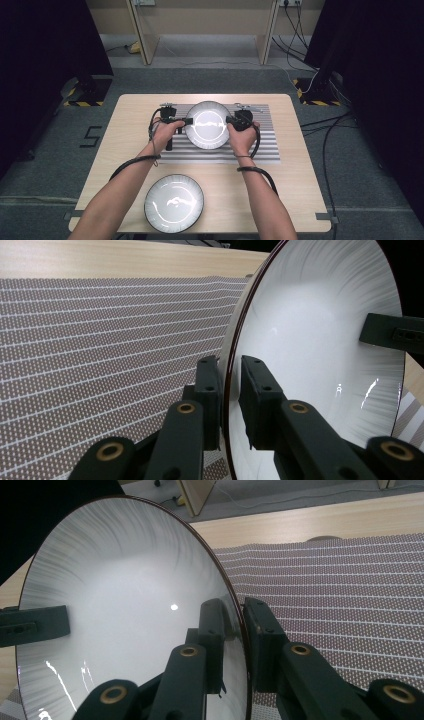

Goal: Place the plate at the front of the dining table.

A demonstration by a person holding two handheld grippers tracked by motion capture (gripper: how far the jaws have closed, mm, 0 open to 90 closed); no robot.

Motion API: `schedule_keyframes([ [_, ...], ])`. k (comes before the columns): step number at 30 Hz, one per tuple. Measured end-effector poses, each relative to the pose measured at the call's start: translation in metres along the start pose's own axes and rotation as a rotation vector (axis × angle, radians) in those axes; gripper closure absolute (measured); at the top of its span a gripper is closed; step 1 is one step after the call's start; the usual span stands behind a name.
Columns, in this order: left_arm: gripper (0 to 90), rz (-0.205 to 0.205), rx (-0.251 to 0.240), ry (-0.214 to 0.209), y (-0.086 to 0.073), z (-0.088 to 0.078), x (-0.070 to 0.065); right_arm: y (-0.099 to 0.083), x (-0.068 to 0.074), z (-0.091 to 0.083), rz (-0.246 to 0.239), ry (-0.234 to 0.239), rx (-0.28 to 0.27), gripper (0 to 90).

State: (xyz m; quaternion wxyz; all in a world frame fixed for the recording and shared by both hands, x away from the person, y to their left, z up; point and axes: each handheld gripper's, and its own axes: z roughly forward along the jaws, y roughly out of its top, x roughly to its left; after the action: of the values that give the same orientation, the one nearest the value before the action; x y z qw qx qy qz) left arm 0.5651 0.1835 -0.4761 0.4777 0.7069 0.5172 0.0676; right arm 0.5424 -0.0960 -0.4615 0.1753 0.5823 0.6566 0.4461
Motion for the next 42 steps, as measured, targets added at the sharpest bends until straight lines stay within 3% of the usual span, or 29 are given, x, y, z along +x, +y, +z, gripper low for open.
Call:
schedule_keyframes([
  [17, 77.8, -0.036, 0.019, 0.013, -0.007, 0.014, 0.009, -0.007, -0.006, 0.015, 0.031, -0.01, 0.027, 80.3],
  [27, 78.4, -0.05, 0.029, 0.054, -0.004, 0.022, 0.006, -0.011, -0.013, 0.023, 0.059, -0.046, 0.039, 79.8],
  [34, 75.9, -0.064, 0.049, 0.101, -0.011, 0.032, 0.009, -0.014, -0.013, 0.026, 0.073, -0.071, 0.05, 72.8],
  [36, 75.5, -0.045, 0.058, 0.138, -0.013, 0.034, 0.011, -0.014, -0.013, 0.026, 0.078, -0.072, 0.044, 71.3],
  [38, 75.3, -0.051, 0.033, 0.137, -0.014, 0.034, 0.012, -0.013, -0.014, 0.025, 0.068, -0.073, 0.044, 68.3],
  [42, 62.6, -0.029, -0.007, 0.148, -0.01, 0.03, 0.012, -0.012, -0.016, 0.024, 0.067, -0.082, 0.048, 60.8],
])
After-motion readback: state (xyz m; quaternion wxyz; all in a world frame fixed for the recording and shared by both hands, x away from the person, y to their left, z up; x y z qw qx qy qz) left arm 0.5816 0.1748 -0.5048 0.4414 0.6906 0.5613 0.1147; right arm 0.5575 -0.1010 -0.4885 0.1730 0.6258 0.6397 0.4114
